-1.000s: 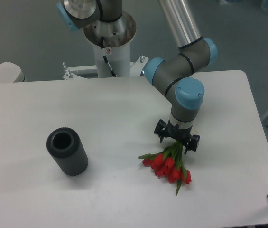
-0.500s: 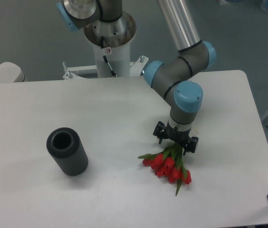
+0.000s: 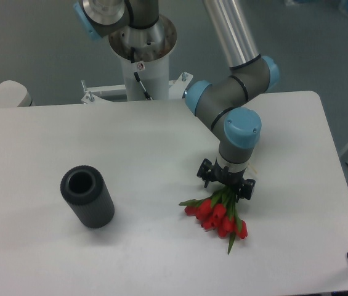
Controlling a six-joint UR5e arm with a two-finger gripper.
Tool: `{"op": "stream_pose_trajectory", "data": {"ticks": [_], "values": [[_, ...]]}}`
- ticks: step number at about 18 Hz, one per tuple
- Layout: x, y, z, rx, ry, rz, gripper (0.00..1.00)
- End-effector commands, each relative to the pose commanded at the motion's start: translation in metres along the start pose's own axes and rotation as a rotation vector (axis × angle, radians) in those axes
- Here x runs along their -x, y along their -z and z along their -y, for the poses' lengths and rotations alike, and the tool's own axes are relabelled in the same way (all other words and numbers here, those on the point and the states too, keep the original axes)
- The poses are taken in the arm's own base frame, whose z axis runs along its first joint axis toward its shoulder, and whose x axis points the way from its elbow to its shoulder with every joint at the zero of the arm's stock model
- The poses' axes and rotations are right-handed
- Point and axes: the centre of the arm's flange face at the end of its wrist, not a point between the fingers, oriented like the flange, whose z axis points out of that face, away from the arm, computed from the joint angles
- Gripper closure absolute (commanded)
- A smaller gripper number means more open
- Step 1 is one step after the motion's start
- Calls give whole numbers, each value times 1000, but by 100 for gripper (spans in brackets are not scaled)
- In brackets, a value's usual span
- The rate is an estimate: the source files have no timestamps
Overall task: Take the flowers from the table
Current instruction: 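Lower the gripper around the tulip stems just above the blooms, then close the gripper on the tulip stems, then lift the gripped tulip bunch up off the table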
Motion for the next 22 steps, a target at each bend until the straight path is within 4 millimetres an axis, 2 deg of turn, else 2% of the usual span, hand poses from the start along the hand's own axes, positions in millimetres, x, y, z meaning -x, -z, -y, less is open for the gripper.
{"op": "stream_pose_trajectory", "data": {"ticks": [2, 7, 13, 18, 20, 22], "values": [[0, 1, 0, -1, -3, 1, 32], [3, 2, 2, -3, -5, 7, 60], [9, 9, 4, -11, -3, 19, 65], [12, 14, 6, -19, -3, 26, 65], [17, 26, 11, -34, -1, 49, 65], [21, 48, 27, -80, -17, 80, 65]]}}
